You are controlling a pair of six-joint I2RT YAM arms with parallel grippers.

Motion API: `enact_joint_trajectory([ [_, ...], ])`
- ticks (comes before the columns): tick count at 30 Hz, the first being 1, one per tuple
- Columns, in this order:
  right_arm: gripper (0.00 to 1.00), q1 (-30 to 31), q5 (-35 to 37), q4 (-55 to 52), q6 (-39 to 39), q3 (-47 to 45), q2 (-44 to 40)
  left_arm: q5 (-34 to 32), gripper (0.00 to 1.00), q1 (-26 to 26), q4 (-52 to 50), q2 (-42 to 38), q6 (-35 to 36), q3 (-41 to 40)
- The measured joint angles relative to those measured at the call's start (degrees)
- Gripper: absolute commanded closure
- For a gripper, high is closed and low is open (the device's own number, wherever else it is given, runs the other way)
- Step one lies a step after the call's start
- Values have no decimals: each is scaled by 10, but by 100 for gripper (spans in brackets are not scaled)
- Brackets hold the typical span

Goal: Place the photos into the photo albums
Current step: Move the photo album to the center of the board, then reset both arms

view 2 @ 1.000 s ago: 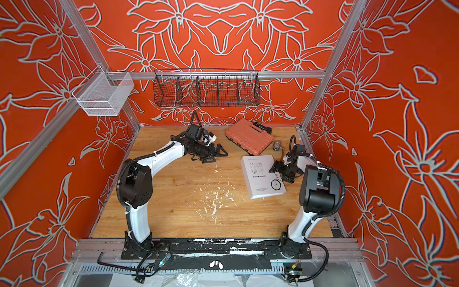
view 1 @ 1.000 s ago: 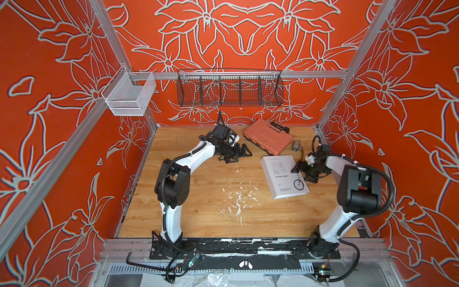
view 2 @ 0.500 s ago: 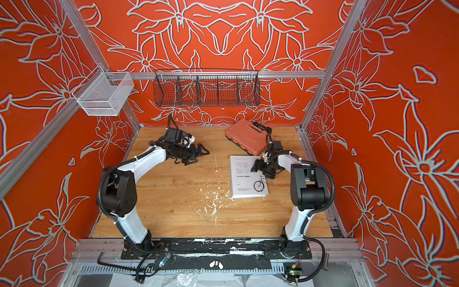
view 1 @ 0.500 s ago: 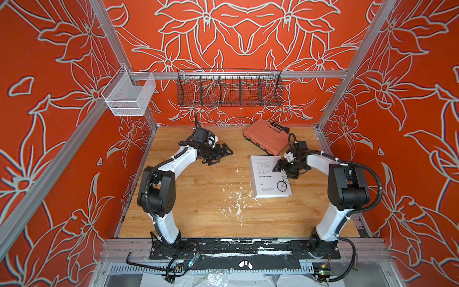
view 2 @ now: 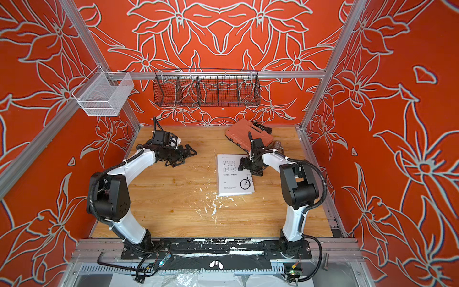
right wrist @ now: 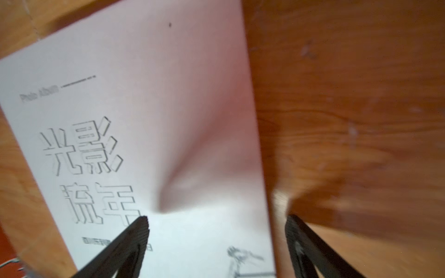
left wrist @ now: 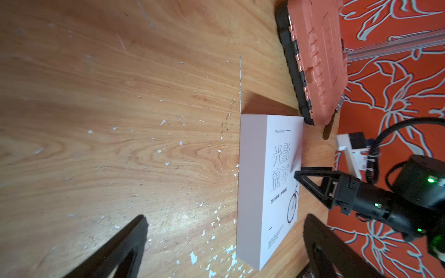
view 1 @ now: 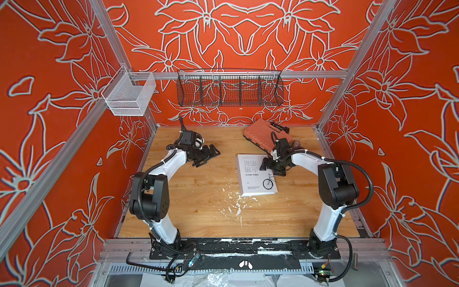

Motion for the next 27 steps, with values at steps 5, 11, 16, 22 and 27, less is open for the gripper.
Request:
enact_joint_trajectory([
  [5, 2, -21, 149, 9, -60, -27, -154, -133, 2, 15, 3, -108, 39, -49],
  [11, 2, -50, 321, 253, -166, -289, -394, -350, 2, 22, 95, -234, 105, -198],
  [16, 2, -59, 354, 454, -224, -473, -364, -454, 2, 24, 217, -234, 151, -344],
  [22, 2, -60, 364, 626, -244, -495, -264, -417, 2, 26, 424, -212, 212, -480],
  [27, 2, -66, 354, 693, -246, -510, -256, -413, 3, 29, 476, -192, 220, -504],
])
